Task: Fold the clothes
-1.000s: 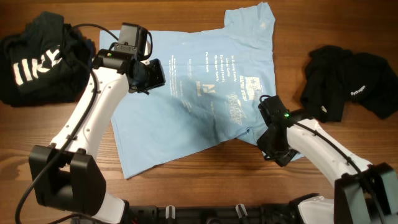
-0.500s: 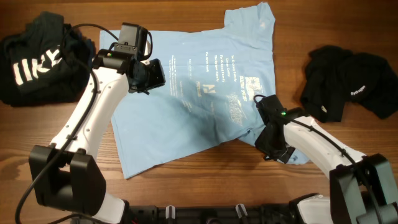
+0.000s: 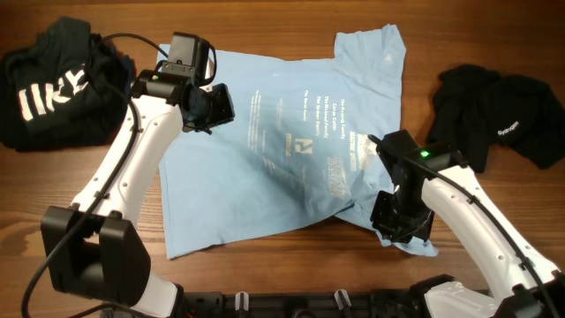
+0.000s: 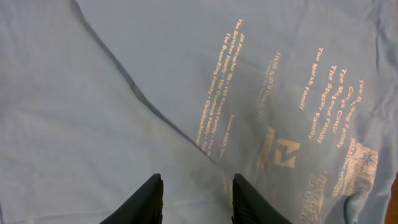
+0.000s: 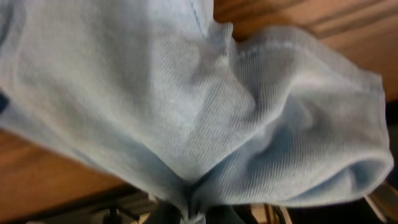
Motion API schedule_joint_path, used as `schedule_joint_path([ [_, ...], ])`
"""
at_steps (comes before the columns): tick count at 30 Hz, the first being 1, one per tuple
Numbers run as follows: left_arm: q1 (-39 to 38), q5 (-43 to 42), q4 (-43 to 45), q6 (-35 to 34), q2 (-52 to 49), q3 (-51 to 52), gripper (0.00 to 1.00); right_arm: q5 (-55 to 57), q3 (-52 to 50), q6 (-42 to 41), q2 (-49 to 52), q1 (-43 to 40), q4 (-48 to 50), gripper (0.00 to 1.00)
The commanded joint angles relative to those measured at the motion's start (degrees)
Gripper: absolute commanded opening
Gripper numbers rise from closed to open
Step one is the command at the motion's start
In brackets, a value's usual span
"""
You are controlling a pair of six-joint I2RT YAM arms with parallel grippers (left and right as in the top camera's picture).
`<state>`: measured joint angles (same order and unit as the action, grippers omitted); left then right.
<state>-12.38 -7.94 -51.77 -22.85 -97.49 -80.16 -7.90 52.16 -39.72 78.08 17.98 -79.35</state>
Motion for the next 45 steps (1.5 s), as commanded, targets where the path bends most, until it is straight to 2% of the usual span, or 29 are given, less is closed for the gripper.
schedule_joint_path([
  [1, -0.15, 0.57, 0.13, -0.09, 0.94, 0.46, 0.36, 1.29, 1.29, 1.97, 0.44, 0.15, -2.64, 0.11],
  [5, -0.15, 0.57, -0.07, -0.07, 0.94, 0.46, 0.36, 5.38, 1.31, -0.48, 1.27, -0.33, -3.23, 0.10],
  [8, -0.15, 0.59, -0.31, 0.11, 0.94, 0.46, 0.36, 5.33, 2.67, -0.59, 1.25, -2.14, -3.08, 0.04],
  [15, -0.15, 0.59, -0.31, 0.11, 0.94, 0.46, 0.36, 4.24, 11.37, 6.99, 1.09, -2.91, -2.19, 0.04],
  [19, -0.15, 0.59, -0.28, 0.11, 0.94, 0.46, 0.36, 4.02, 12.11, 14.03, 1.09, -2.89, 0.66, 0.04],
  [29, -0.15, 1.64, -0.26, 0.09, 0.94, 0.46, 0.37, 4.00, 12.13, 38.56, 1.09, -2.89, 10.25, 0.04],
  [35, -0.15, 1.62, 0.22, 0.09, 0.94, 0.46, 0.37, 4.63, 12.13, 56.06, 1.09, -2.91, 17.27, 0.04],
  [37, -0.15, 1.62, 0.39, 0.09, 0.94, 0.46, 0.37, 9.03, 12.13, 62.62, 1.09, -2.91, 20.92, 0.04],
  [41, -0.15, 1.64, 0.37, 0.09, 0.94, 0.46, 0.37, 20.72, 12.13, 85.64, 1.09, -2.91, 26.86, 0.04],
  [45, -0.15, 1.64, 0.39, 0.09, 0.94, 0.46, 0.37, 29.62, 12.70, 97.07, 1.07, -2.91, 34.03, 0.04],
])
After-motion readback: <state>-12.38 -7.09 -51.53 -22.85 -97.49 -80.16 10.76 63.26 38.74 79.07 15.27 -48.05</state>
